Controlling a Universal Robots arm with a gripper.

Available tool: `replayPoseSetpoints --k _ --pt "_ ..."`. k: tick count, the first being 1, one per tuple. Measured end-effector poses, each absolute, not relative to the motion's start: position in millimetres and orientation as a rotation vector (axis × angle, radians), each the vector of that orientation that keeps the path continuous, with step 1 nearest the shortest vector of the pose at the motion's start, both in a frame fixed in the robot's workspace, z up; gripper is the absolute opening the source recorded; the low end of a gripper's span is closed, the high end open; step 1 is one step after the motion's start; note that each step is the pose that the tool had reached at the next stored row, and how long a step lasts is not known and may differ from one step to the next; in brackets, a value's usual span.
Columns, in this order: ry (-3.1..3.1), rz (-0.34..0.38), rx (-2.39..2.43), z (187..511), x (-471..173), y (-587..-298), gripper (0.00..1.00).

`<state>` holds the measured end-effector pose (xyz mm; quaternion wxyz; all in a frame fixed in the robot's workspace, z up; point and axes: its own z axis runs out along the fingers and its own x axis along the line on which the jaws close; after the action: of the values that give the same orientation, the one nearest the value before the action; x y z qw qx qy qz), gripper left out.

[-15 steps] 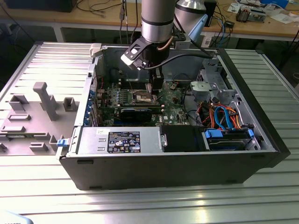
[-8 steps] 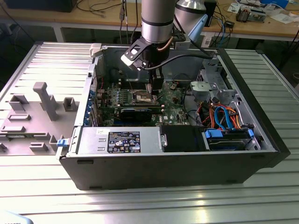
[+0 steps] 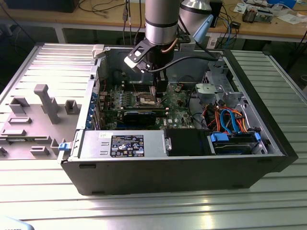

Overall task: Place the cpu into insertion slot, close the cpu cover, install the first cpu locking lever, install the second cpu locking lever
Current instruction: 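Place the cpu into insertion slot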

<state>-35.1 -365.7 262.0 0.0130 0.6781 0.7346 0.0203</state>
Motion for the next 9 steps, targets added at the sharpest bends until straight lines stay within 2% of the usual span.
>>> replayPoseSetpoints --k 9 --pt "2.289 0.063 2.113 259.7 -35.1 -365.7 0.54"
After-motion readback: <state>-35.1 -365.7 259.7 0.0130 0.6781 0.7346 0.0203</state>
